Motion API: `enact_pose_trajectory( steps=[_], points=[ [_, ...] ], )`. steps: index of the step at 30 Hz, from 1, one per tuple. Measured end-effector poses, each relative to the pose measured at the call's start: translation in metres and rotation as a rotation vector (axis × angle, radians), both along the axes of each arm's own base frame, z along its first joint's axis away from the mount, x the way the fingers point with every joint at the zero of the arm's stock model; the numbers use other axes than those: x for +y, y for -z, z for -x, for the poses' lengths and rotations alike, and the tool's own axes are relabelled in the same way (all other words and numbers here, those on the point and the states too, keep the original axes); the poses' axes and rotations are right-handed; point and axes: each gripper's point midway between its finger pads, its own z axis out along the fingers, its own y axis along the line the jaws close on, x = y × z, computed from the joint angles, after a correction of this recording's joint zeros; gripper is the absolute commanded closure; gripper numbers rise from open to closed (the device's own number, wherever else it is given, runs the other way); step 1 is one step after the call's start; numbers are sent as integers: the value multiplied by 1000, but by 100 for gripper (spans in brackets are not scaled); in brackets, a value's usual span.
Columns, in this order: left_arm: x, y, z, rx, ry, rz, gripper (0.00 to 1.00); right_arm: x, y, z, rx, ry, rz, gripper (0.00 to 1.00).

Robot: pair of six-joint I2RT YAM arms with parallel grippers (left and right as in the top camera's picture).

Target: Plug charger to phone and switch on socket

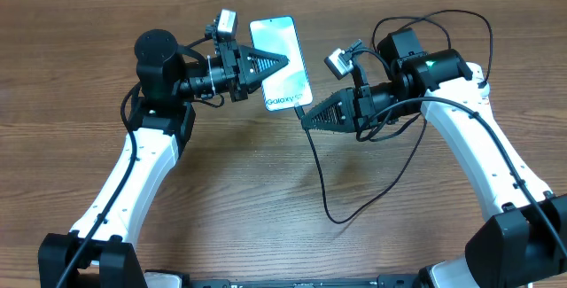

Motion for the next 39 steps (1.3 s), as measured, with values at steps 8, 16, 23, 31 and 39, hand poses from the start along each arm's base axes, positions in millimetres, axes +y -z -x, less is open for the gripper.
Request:
enact_pose_trajectory(
  steps=[8, 16, 23, 31, 39],
  points=[
    [1, -12, -3, -57, -17, 19, 96, 1, 2, -3, 64, 5, 35, 96],
    [1, -12, -5, -38, -28, 25, 96, 1, 4, -3, 79, 7, 46, 96],
    [1, -12, -5, -25, -31, 28, 96, 1, 4, -3, 78, 7, 48, 96],
    [-1, -12, -3, -14, -24, 31, 96, 1, 5, -4, 69, 9, 54, 96],
    [-5, -12, -3, -14, -27, 32, 95, 1, 6, -4, 68, 8, 55, 96]
  ],
)
